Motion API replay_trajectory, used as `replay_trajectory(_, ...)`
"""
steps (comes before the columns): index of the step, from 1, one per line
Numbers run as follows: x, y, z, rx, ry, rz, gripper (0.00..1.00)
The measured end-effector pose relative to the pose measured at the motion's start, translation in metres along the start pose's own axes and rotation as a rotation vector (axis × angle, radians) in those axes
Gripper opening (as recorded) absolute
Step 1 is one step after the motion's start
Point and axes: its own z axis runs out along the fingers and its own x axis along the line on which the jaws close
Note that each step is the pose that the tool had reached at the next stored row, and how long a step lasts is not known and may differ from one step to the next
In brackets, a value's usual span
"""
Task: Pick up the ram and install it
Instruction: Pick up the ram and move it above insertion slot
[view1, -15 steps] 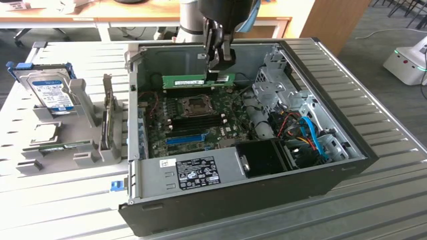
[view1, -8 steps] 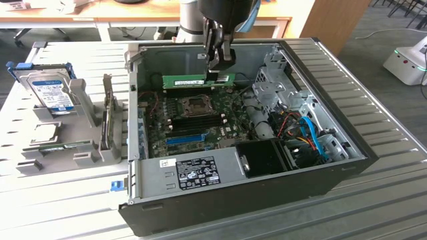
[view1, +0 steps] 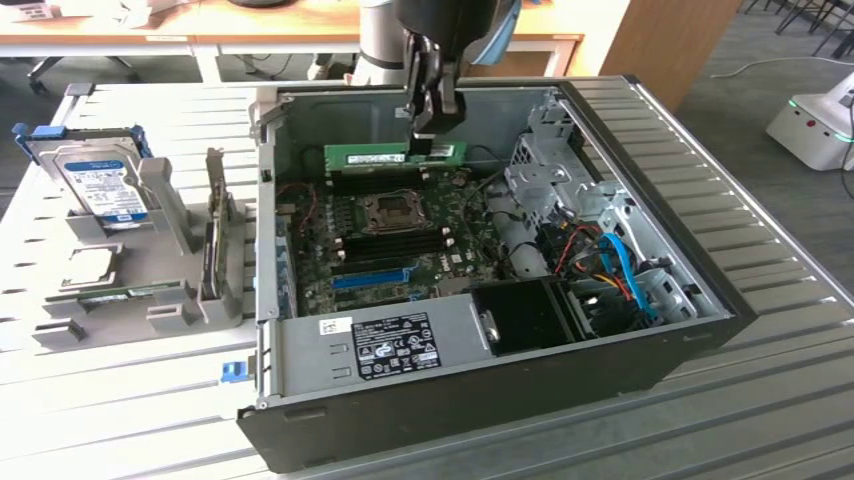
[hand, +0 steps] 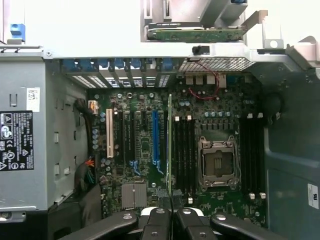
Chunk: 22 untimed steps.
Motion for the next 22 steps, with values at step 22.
replay_trajectory(22,-0.038,0.0019,0.0051,-0.0001,0.0002,0.001,0.12)
